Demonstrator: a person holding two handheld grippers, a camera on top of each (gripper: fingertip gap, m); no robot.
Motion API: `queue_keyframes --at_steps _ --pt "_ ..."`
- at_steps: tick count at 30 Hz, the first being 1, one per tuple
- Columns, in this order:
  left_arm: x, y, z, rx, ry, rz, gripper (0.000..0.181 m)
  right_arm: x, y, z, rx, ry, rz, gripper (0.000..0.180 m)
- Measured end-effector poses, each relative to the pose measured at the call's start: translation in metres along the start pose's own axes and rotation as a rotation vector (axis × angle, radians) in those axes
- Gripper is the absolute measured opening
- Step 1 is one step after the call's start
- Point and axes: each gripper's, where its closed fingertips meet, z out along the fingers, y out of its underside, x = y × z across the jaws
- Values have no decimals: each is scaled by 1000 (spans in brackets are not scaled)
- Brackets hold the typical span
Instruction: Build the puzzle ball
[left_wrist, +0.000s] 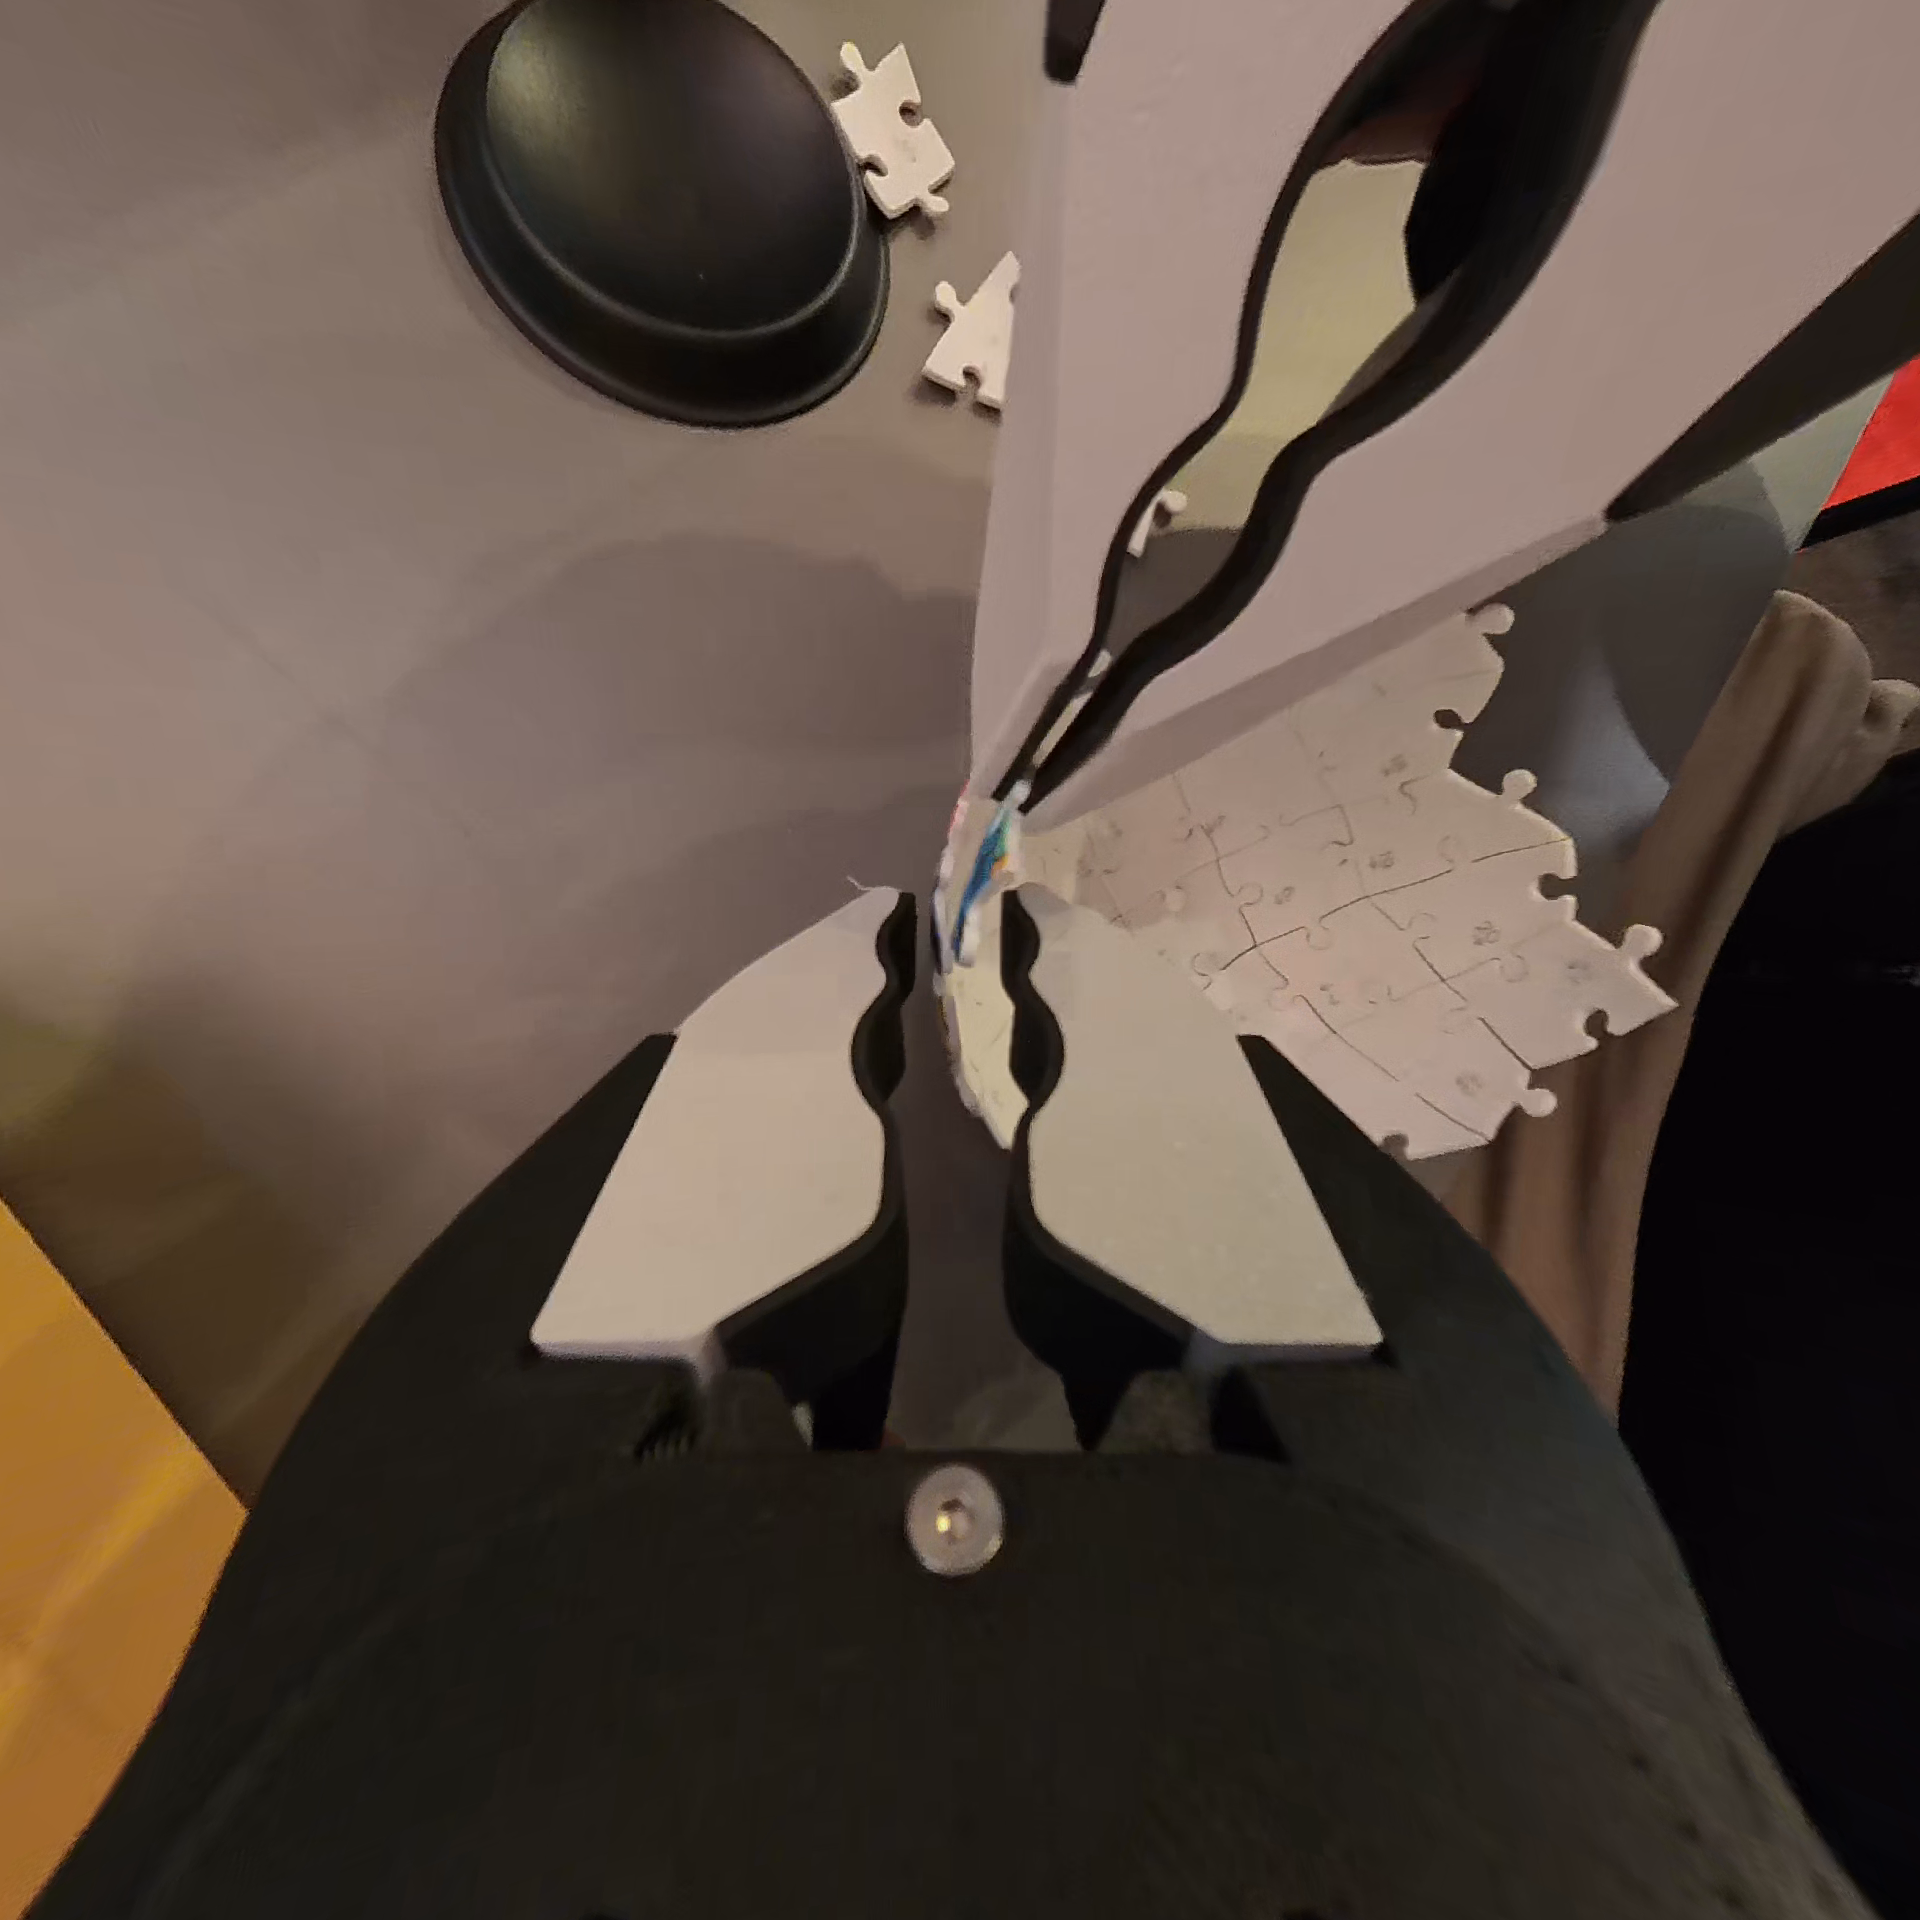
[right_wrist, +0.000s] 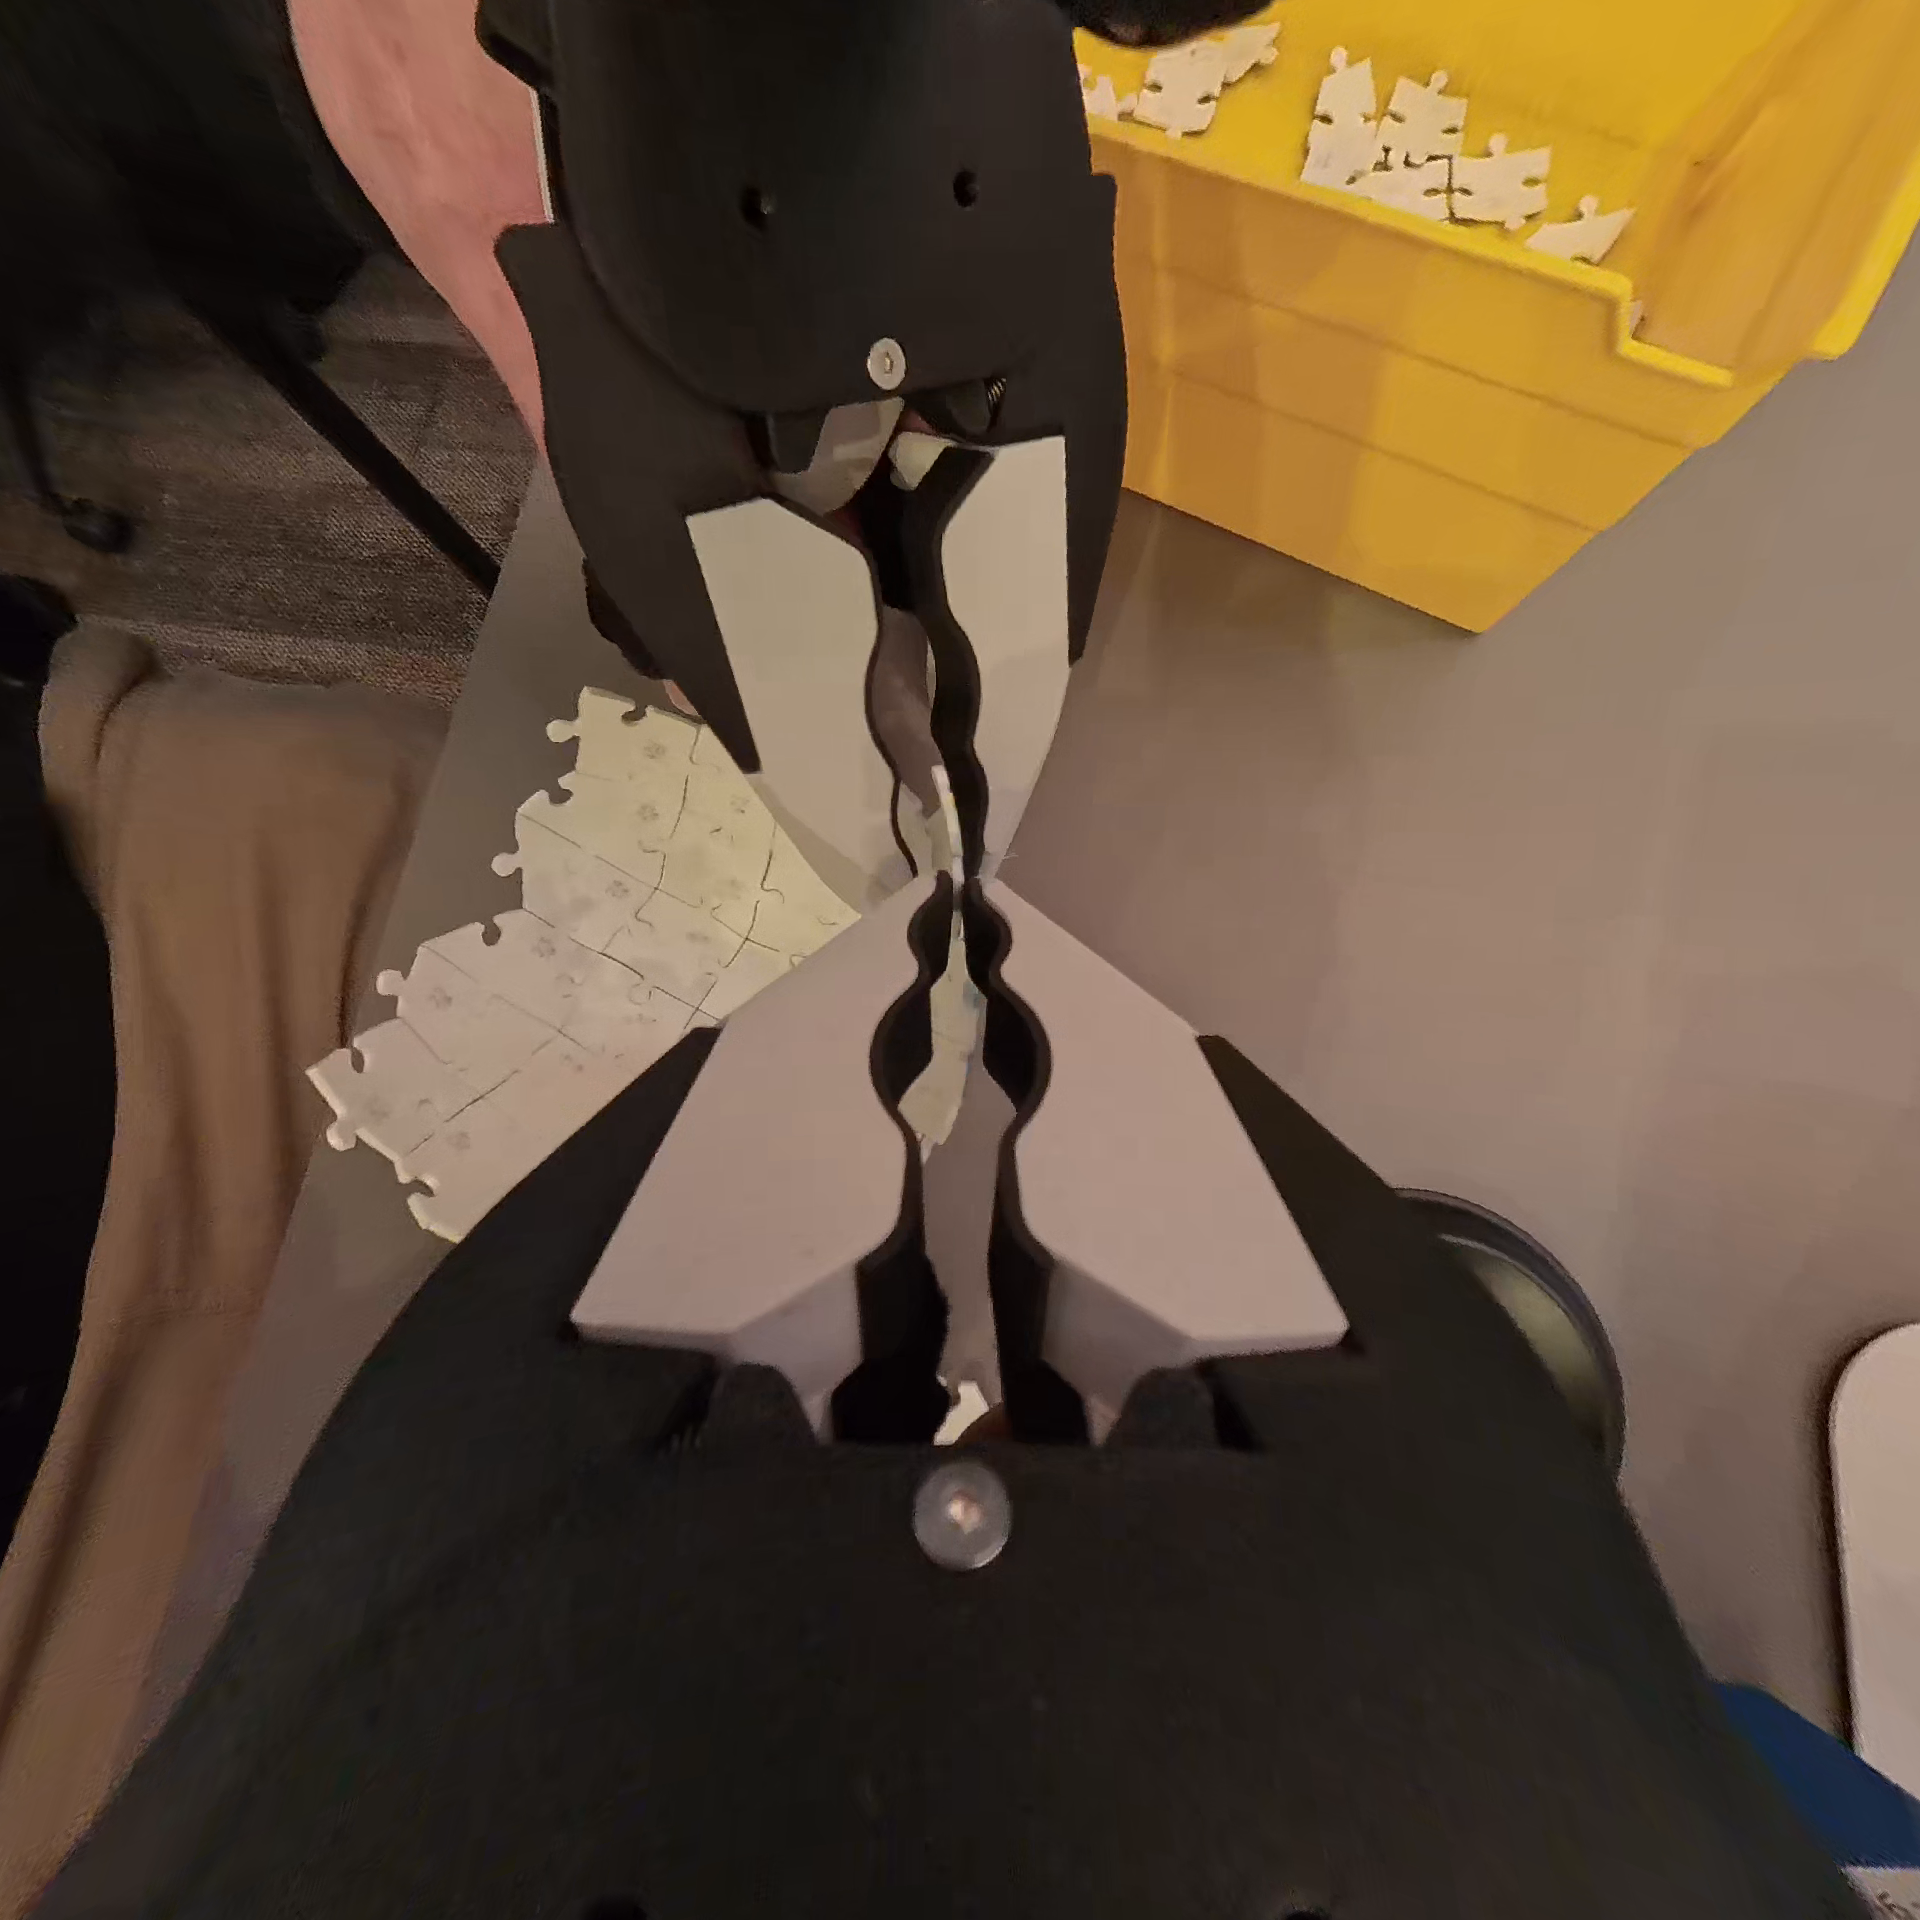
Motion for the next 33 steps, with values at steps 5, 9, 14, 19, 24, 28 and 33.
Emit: queue_keyframes --at_steps 5,9,14,19,24,28,33 --pt "-1 -1 2 23 13 -13 10 3 3 2 -15 38 -35 0" --pt "-2 -2 2 35 22 -16 9 3 4 3 -11 54 -46 0" --pt "-3 -3 2 55 43 -33 9 5 8 5 -21 77 -79 0" --pt "-5 -3 2 50 39 -31 8 5 9 6 -18 94 -103 0" --pt "-8 -3 4 62 35 -35 5 9 11 8 -24 121 -121 0" --pt "-10 -4 5 70 17 -30 4 11 13 8 -36 145 -140 1" --pt "-12 -3 5 71 5 -38 3 12 13 4 -34 120 -115 12"
